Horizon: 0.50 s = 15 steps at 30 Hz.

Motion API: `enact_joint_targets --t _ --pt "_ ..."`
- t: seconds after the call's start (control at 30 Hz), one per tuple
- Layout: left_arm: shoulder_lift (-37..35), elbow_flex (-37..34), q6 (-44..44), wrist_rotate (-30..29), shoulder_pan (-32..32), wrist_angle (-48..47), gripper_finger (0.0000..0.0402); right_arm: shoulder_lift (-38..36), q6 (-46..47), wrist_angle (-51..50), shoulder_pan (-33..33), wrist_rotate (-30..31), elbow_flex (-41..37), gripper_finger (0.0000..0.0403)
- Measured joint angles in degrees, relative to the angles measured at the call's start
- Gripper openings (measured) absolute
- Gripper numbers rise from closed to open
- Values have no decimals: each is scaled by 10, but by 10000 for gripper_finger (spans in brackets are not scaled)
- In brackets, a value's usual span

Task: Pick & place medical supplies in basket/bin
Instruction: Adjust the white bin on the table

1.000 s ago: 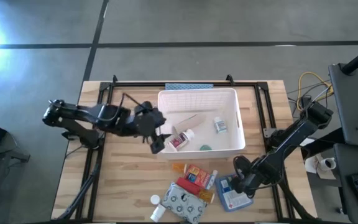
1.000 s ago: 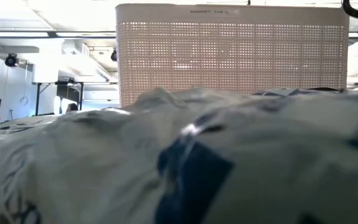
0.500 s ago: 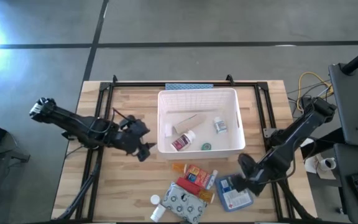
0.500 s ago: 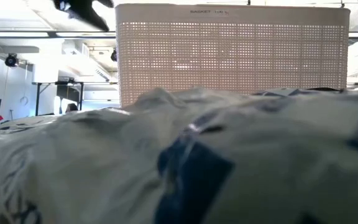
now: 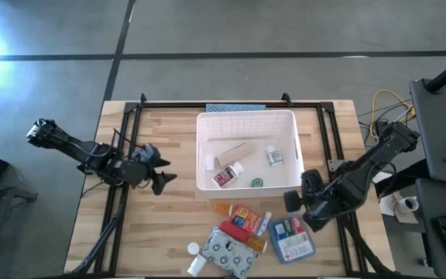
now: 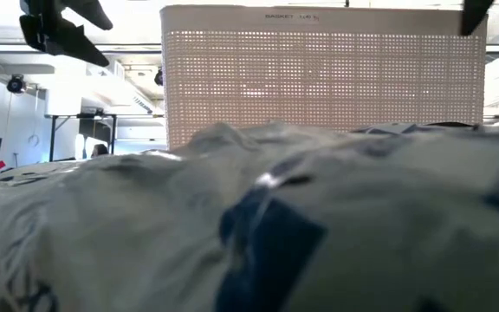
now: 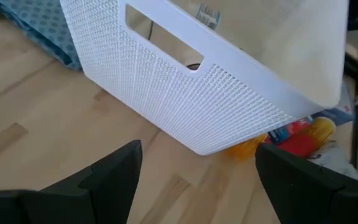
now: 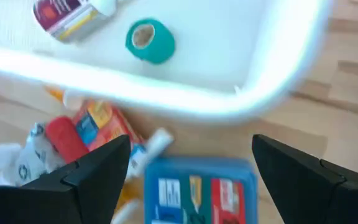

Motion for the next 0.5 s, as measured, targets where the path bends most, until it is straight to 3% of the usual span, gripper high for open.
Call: enact_joint_targets --t 0.3,0.5 --pt "-16 -29 -7 0 0 19 293 0 -201 204 -97 -7 -29 327" --pt "-11 -26 -7 0 0 20 293 1 -237 212 -103 -7 -19 327"
